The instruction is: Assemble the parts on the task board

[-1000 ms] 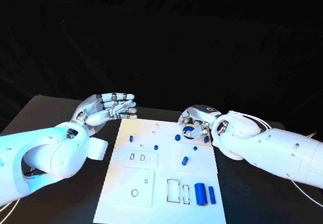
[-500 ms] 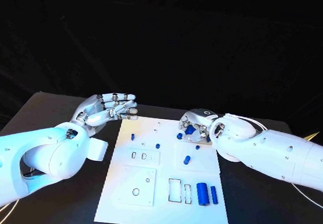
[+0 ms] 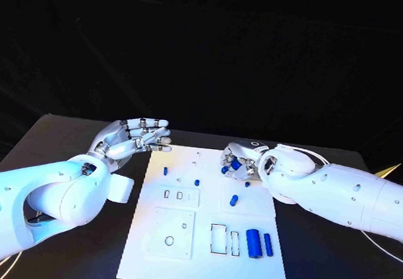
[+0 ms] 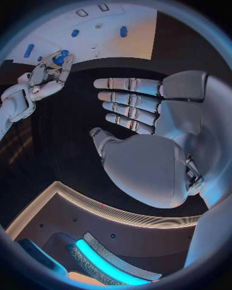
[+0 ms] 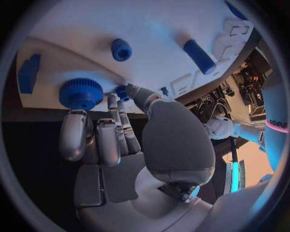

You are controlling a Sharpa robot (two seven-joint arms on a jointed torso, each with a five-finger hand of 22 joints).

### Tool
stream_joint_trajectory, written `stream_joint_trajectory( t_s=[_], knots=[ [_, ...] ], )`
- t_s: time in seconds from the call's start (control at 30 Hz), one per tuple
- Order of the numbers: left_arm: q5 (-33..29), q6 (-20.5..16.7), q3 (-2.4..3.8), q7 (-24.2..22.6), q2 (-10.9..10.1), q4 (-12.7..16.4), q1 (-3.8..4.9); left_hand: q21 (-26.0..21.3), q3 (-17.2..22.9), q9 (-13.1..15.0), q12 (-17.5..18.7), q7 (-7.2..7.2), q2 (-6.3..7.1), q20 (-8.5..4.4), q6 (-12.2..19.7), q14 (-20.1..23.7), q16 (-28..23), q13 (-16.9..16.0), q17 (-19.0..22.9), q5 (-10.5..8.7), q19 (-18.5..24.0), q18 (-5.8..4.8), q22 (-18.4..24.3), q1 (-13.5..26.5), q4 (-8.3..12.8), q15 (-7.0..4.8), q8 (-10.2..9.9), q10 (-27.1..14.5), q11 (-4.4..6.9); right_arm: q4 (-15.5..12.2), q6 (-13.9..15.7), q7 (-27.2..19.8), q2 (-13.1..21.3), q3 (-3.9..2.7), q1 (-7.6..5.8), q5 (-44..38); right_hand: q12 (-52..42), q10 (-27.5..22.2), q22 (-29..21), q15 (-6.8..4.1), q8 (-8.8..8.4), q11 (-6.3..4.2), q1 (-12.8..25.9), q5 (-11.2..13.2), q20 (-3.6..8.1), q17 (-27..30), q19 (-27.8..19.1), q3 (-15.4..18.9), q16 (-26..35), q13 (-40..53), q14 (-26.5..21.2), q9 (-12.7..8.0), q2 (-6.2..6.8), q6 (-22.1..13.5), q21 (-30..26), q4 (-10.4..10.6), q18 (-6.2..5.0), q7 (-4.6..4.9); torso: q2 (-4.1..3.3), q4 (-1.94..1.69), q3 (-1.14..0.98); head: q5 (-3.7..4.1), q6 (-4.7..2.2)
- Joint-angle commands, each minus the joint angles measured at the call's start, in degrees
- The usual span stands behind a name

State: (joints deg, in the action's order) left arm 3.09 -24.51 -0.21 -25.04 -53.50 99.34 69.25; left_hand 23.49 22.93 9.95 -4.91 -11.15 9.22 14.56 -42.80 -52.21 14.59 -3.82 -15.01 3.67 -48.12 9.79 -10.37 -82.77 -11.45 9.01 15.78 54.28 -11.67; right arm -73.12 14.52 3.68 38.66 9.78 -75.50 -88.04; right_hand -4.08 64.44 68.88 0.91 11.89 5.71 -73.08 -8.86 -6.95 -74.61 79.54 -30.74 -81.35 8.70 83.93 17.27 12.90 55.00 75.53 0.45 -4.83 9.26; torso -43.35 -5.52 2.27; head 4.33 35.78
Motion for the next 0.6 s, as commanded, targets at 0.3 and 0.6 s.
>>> stream_joint_trajectory(
  t_s=[0.3, 0.6],
  knots=[
    [0.25, 0.90, 0.06, -0.03, 0.05, 0.11, 0.09, 0.30, -0.10, -0.07, 0.37, -3.76, 0.23, 0.09, 0.34, 0.24, 0.04, 0.00, -0.14, -0.37, -0.26, 0.50, -0.11, 0.47, 0.38, 0.14, -0.31, -0.22, -0.17, 0.09, -0.53, -0.17, -0.39, -0.02, 0.15, -0.67, -0.67, 1.89, 1.54, -0.16, 1.04, -0.40, 0.16, -0.34, 0.23, -0.64, 0.55, -1.48, -0.91, 0.39, 3.41, 1.08, -0.90, 1.64, 1.21, 0.54, 0.81, -0.54, -0.48, -0.12, 0.03, -0.14, -0.03],
    [0.25, 0.80, 0.06, 0.22, -0.04, 0.07, 0.09, 0.42, -0.04, -0.11, 0.47, -3.85, 0.13, 0.09, 0.42, 0.33, 0.01, 0.01, -0.22, -0.37, -0.20, 0.48, -0.17, 0.48, 0.43, 0.18, -0.38, -0.31, -0.24, -0.30, 3.15, 0.21, -0.28, -0.03, 0.15, -0.59, -1.31, 5.21, 3.93, -1.20, 3.70, -1.66, -1.21, 0.59, 1.08, -1.38, 1.16, -3.75, -1.76, 1.25, 3.50, 4.28, -3.29, 4.20, 2.80, 0.10, 1.14, -1.85, -0.70, -0.08, -0.02, -0.18, -0.11]
  ],
)
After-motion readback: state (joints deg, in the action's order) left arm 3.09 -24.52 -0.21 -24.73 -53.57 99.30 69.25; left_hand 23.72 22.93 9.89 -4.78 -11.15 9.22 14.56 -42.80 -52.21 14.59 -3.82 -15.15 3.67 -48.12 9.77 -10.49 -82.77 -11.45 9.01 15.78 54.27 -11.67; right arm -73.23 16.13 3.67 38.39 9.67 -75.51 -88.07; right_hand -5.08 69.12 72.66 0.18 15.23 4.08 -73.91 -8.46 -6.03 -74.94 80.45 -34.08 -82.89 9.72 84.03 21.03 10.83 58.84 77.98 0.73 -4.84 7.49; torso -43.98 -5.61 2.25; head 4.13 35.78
